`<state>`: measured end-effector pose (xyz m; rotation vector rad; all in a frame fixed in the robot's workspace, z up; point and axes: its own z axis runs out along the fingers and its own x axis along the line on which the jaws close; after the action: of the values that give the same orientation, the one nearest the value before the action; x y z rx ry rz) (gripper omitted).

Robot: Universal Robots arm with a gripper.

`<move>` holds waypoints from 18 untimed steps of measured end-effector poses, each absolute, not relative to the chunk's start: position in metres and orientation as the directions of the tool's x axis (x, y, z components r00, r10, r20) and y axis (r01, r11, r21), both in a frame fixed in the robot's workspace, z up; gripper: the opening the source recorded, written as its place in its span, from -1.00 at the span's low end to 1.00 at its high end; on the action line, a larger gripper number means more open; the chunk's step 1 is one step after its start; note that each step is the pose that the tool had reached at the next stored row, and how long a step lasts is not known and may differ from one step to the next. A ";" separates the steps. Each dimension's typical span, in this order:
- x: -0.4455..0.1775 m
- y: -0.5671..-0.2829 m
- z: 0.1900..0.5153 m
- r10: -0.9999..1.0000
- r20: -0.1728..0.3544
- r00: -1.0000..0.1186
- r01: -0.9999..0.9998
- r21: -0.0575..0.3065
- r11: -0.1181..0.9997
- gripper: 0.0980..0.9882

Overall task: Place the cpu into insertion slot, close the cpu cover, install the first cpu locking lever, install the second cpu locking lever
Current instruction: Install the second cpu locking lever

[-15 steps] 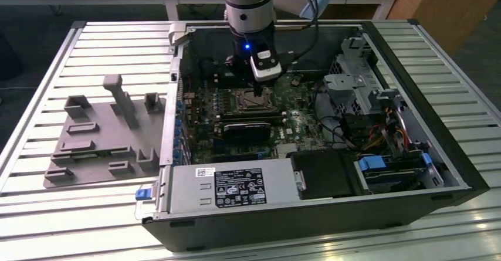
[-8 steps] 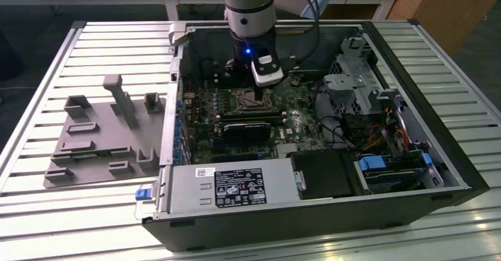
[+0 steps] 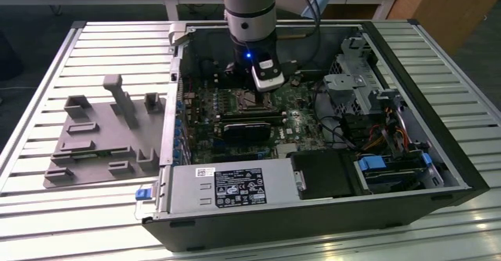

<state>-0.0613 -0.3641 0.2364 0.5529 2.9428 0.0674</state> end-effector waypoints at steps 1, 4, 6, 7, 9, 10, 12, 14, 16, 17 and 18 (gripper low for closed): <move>-0.062 -0.364 0.236 0.364 -0.135 -0.921 0.358 0.071 0.931 -0.99; -0.063 -0.365 0.236 0.364 -0.135 -0.921 0.358 0.071 0.931 -0.99; -0.066 -0.366 0.235 0.364 -0.135 -0.921 0.357 0.071 0.931 -0.99; -0.067 -0.366 0.235 0.364 -0.135 -0.921 0.358 0.071 0.931 -0.99; -0.069 -0.366 0.234 0.364 -0.135 -0.921 0.358 0.071 0.931 -0.99; -0.070 -0.367 0.234 0.364 -0.135 -0.921 0.358 0.071 0.931 -0.99; -0.071 -0.367 0.233 0.364 -0.135 -0.921 0.358 0.071 0.931 -0.99; -0.072 -0.367 0.233 0.364 -0.135 -0.921 0.358 0.072 0.931 -0.99; -0.074 -0.367 0.232 0.364 -0.135 -0.921 0.358 0.073 0.931 -0.99; -0.075 -0.368 0.231 0.365 -0.134 -0.921 0.358 0.074 0.931 -0.99; -0.076 -0.368 0.231 0.365 -0.134 -0.921 0.358 0.075 0.931 -0.99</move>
<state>-0.0761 -0.3677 0.2307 0.5536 2.9433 0.0745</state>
